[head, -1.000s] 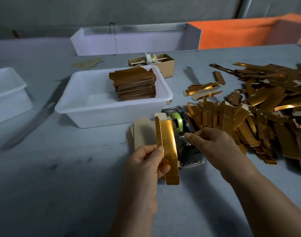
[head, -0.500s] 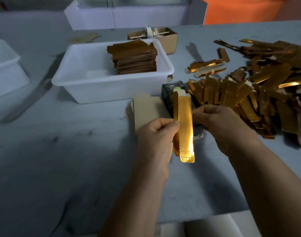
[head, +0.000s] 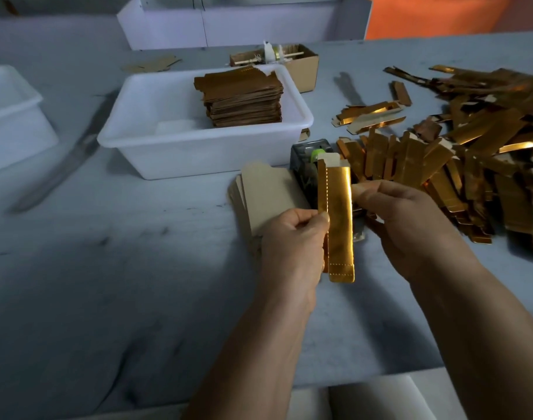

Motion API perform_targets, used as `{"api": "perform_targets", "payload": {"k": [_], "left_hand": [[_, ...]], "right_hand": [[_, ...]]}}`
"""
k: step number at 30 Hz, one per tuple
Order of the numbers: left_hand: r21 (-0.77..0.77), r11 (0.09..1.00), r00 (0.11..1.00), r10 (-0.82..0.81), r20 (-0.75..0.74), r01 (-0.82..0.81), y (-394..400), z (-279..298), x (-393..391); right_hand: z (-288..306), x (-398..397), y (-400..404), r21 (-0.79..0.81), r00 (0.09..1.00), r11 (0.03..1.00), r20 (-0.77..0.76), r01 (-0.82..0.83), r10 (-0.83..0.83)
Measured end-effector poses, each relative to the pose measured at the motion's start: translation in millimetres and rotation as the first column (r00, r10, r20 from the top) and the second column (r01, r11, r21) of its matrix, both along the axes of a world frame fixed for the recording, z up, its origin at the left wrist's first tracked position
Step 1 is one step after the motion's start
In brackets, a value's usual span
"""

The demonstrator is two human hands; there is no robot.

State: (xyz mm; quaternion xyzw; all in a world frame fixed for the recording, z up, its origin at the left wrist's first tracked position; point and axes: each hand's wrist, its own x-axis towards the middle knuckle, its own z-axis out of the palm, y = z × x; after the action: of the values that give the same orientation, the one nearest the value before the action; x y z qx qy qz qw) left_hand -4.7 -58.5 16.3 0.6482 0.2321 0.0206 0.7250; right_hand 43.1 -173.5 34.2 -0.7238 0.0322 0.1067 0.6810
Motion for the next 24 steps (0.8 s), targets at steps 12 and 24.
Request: {"api": "perform_targets", "payload": {"k": [12, 24], "left_hand": [[-0.053, 0.999, 0.997, 0.011, 0.081, -0.006, 0.8, 8.5, 0.2], [0.041, 0.999, 0.985, -0.042, 0.166, 0.035, -3.1, 8.3, 5.7]], "right_hand": [[-14.1, -15.1, 4.2, -0.561, 0.942, 0.797, 0.335, 0.222, -0.026], [-26.0, -20.4, 7.7, -0.305, 0.967, 0.929, 0.201, 0.211, -0.154]]}}
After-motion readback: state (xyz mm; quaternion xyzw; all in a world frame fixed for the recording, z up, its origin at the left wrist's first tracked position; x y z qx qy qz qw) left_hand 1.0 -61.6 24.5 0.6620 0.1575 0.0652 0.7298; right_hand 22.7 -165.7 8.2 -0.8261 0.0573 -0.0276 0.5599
